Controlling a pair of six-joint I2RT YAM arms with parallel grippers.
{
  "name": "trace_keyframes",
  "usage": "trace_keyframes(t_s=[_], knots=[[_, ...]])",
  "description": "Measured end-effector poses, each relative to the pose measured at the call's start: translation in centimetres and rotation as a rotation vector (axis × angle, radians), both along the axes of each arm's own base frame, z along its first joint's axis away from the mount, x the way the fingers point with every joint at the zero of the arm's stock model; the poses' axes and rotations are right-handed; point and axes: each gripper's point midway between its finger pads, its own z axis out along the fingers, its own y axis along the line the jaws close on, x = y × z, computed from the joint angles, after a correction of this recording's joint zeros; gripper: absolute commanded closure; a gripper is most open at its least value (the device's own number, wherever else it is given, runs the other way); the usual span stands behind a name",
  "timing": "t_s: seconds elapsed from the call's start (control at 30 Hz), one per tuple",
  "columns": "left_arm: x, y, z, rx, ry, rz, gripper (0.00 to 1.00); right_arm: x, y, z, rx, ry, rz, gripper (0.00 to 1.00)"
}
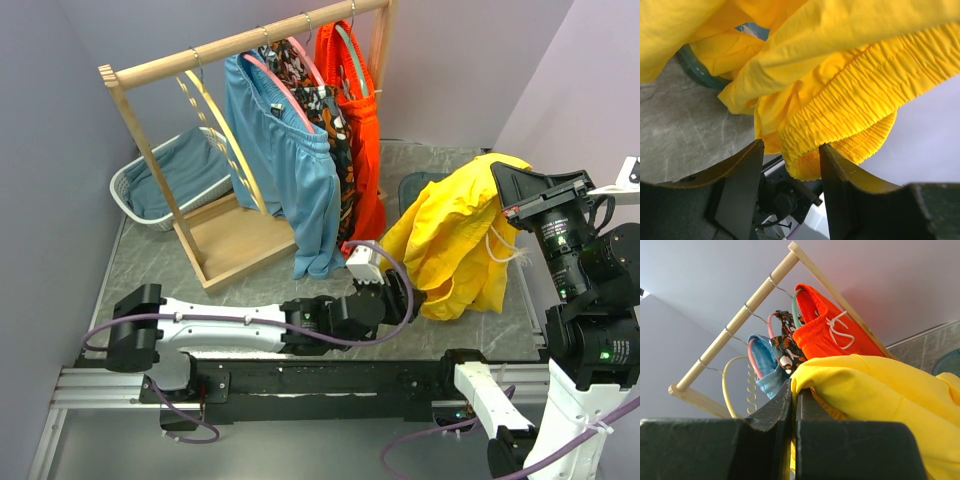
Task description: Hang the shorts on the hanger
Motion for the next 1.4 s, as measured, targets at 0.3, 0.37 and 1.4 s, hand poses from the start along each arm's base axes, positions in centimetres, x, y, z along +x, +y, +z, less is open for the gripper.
trace_keyframes(t_s=[0.3,0.37,1.4], knots=[[0.3,-1.7,-1.0,0.015,0.023,-0.033,0.99,0.1,0.0,-0.3,-0.003,0.009,-0.001,1.0],[0.5,-1.3,-1.3,0.027,0.021,-0.021,0.99,0.2,-0.1,-0.4,-0.004,0.015,-0.003,1.0],[2.6,23.3,2.4,0.418,-0.003,0.221,0.99,2.4,2.6,-31.6,-0.142,0.512,0.168,0.2]])
